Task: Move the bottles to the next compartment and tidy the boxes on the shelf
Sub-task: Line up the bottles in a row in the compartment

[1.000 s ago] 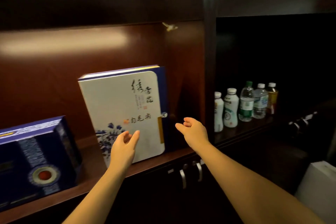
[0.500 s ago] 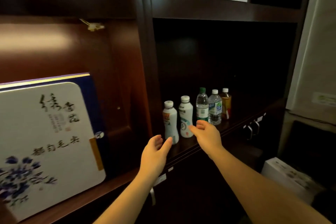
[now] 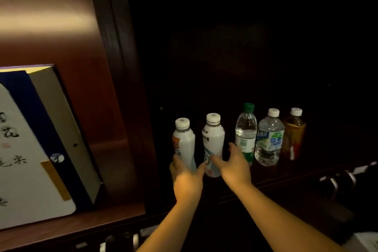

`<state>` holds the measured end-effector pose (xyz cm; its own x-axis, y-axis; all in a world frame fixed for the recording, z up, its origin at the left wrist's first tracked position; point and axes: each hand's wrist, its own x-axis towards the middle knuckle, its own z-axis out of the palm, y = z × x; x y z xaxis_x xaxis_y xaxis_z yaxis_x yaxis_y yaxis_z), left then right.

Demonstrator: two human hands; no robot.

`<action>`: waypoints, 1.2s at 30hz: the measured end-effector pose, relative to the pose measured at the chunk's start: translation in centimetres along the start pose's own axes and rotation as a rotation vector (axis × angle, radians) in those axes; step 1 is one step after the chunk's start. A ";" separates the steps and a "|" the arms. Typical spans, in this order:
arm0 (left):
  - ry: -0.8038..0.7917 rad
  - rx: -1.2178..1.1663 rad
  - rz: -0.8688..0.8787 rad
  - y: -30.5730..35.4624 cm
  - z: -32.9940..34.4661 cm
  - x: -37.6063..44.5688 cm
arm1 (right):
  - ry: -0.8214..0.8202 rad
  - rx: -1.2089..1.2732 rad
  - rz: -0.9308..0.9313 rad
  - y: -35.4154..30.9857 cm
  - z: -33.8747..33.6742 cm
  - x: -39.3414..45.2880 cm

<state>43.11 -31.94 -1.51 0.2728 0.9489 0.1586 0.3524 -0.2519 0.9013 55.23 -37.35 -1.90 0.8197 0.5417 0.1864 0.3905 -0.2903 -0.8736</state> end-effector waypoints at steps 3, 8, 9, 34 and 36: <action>0.125 0.000 -0.083 -0.6 1.6 1.4 | -0.030 -0.046 0.002 1.0 1.6 1.2; 0.185 0.035 -0.110 -1.8 2.8 2.6 | -0.004 -0.075 -0.030 1.9 3.4 1.6; 0.194 0.053 -0.103 -2.0 2.9 2.8 | 0.013 -0.086 -0.039 2.0 3.6 1.6; 0.074 -0.115 -0.088 -5.0 1.3 3.3 | -0.144 0.142 -0.034 4.2 3.3 2.1; 0.085 -0.067 -0.062 -4.9 1.4 3.4 | -0.147 0.153 -0.024 4.1 3.2 2.1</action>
<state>43.58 -27.80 -5.94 0.1749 0.9757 0.1323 0.3049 -0.1814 0.9349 57.24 -34.83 -6.56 0.7365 0.6595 0.1504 0.3322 -0.1590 -0.9297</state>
